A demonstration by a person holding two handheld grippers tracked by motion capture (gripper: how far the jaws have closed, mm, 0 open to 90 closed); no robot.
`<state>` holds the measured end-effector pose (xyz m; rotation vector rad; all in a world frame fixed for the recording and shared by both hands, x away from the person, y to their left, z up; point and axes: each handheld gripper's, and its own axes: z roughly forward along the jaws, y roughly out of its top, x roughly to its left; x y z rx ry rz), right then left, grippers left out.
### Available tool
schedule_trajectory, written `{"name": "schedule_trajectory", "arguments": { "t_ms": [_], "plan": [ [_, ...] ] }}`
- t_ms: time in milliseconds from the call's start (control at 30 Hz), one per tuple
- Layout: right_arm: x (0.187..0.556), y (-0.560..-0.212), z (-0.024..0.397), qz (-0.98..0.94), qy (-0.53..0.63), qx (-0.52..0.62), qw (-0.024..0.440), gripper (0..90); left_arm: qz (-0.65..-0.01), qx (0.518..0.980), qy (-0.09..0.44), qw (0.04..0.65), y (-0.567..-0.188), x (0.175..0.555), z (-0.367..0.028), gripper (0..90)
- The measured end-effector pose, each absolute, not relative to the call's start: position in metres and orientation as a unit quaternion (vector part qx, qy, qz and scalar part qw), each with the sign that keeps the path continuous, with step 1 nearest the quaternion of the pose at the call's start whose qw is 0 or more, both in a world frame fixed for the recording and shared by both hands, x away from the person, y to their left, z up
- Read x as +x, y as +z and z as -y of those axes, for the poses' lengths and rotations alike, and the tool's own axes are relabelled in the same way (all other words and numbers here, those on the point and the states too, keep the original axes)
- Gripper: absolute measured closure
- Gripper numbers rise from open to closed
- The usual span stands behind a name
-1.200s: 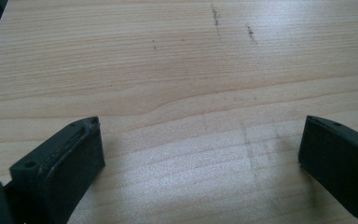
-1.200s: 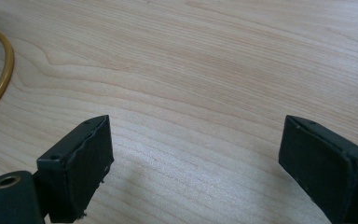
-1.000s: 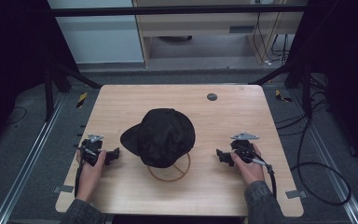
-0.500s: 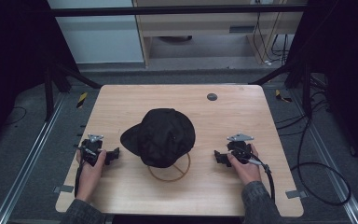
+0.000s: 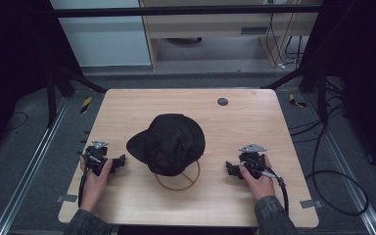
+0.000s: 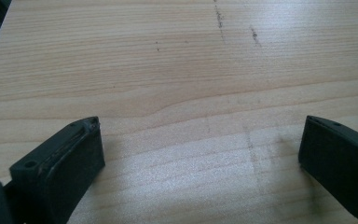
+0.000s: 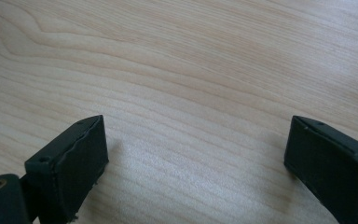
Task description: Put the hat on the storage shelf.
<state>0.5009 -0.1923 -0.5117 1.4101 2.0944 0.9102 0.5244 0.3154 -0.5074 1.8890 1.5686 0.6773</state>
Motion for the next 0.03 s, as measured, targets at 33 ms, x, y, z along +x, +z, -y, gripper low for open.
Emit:
{"name": "schedule_trajectory", "arguments": {
  "t_ms": [33],
  "plan": [
    [0.5007,-0.5116,0.1923,-0.760,0.330,0.512,0.227,5.9,-0.589,0.709,0.254,0.292,-0.5073,0.5243,-0.3155,0.0]
  ]
}}
